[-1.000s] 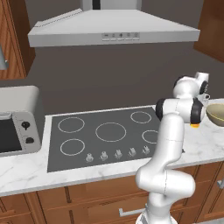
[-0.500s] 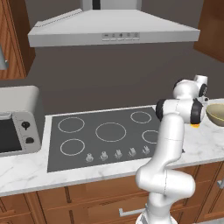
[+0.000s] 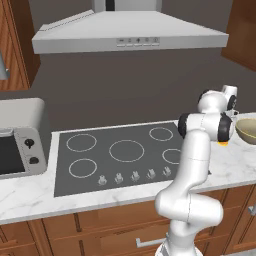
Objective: Pick the cup and bowl from the counter and place them on the counter next to the sink.
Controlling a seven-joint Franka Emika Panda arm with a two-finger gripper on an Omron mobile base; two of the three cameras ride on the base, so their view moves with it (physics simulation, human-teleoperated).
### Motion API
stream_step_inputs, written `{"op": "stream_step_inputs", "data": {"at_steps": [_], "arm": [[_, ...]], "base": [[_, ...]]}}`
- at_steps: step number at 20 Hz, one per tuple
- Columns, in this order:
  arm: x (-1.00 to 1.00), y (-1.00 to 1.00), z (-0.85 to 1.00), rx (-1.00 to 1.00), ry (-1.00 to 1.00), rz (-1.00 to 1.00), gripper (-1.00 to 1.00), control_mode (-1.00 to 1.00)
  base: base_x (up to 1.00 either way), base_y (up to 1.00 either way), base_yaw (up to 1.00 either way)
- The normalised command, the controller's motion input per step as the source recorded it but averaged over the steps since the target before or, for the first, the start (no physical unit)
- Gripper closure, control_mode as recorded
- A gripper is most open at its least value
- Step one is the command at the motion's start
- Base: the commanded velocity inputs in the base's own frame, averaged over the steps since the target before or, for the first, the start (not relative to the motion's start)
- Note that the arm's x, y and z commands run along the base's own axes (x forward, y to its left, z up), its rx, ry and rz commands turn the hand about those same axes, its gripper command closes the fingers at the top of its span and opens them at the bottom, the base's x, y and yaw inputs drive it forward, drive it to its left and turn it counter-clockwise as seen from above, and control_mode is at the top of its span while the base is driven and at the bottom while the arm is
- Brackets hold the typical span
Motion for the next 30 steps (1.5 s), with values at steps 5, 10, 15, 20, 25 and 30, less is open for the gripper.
{"op": "stream_step_inputs", "data": {"at_steps": [5,10,15,20,25,30], "arm": [[0.00,0.04,0.30,0.00,-0.01,0.00,1.00,-1.00],[-0.48,0.49,0.54,0.01,-0.13,-0.02,1.00,-1.00],[-0.93,0.78,0.16,0.01,-0.13,0.00,1.00,-1.00],[-1.00,0.96,0.03,0.00,-0.11,0.00,1.00,-1.00],[-0.91,0.95,0.44,0.00,-0.11,0.01,1.00,-1.00],[-0.95,0.56,0.91,-0.11,-0.01,0.04,1.00,-1.00]], "base": [[0.00,0.00,0.00],[0.00,0.00,0.00],[0.00,0.00,0.00],[0.00,0.00,0.00],[0.00,0.00,0.00],[0.00,0.00,0.00]]}}
